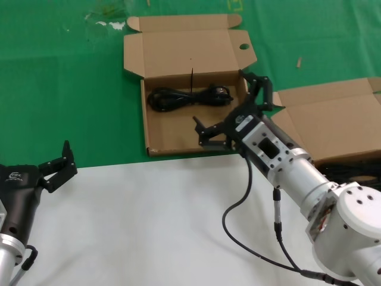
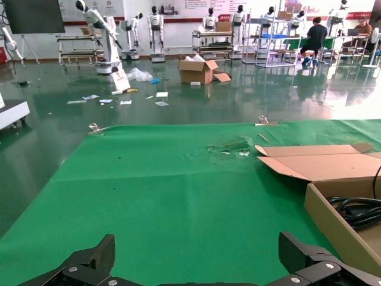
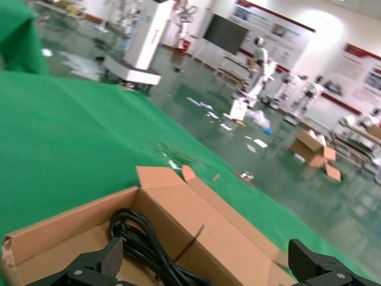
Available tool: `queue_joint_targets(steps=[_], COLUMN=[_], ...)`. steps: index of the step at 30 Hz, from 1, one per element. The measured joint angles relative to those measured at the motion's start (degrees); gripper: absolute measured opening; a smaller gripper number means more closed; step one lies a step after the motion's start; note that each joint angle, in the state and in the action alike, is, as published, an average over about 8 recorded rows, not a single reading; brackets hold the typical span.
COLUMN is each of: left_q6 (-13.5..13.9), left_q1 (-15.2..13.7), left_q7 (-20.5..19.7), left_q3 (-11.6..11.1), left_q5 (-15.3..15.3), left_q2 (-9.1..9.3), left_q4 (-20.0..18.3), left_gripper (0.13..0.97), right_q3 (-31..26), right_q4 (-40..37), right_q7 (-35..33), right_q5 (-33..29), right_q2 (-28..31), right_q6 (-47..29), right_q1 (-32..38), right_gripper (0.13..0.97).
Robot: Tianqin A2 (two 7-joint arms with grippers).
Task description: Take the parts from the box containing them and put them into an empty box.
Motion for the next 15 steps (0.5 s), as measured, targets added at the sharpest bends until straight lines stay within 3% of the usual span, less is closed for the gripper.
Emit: queue_joint_targets(steps=[15], left_q6=[0.0], left_q1=[0.0], left_q7=[0.0], left_q3=[0.0], left_q5=[0.0], left_q2=[0.0], left_q4=[0.0], left_gripper=[0.966], right_q3=[13.2], right_q4=[4.9], right_q7=[18.4], right_q5=[-10.8], right_q2=[-2.7], right_q6=[-1.1], right_q1=[-10.4], right_gripper=[0.966])
